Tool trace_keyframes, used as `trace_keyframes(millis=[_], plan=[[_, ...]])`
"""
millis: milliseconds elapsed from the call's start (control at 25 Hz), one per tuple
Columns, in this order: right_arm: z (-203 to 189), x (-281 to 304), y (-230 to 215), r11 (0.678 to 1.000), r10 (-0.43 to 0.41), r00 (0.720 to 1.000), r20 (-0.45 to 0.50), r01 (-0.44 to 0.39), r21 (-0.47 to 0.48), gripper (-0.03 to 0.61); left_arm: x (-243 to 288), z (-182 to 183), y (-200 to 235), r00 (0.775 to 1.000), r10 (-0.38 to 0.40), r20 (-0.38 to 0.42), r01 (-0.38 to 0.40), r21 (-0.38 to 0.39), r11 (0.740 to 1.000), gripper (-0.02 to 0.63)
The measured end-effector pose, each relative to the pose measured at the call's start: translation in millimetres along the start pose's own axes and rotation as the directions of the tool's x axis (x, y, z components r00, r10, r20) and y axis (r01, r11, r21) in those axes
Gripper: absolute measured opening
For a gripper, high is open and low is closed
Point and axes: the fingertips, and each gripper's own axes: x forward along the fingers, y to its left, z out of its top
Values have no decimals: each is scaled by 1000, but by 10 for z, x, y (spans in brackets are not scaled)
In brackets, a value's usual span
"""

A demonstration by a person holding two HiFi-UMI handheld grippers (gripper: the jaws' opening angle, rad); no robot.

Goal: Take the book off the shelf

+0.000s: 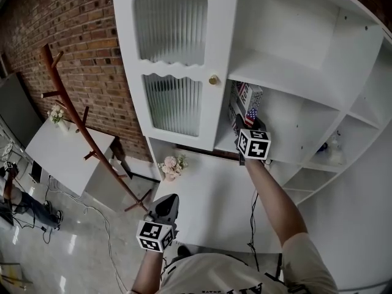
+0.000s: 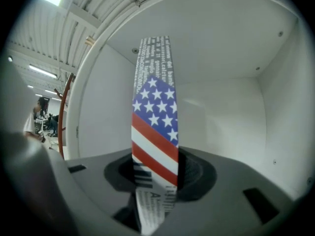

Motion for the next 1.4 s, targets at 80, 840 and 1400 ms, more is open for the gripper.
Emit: trace_keyframes(millis=[80, 840, 1400], plan=[[-1, -112, -10, 1000, 11, 1000, 6, -11, -23, 164, 10, -7, -87, 1000, -9, -3, 9, 4, 1000, 26], [-65, -1148, -163, 992, 124, 992, 31, -123, -11, 164, -88, -120, -779, 999, -22, -40, 22, 17, 1000, 26], [-174, -1861, -235, 978, 209, 976, 63, -209, -5, 164, -362, -226, -1050, 998, 46, -30, -47, -3, 999, 26]])
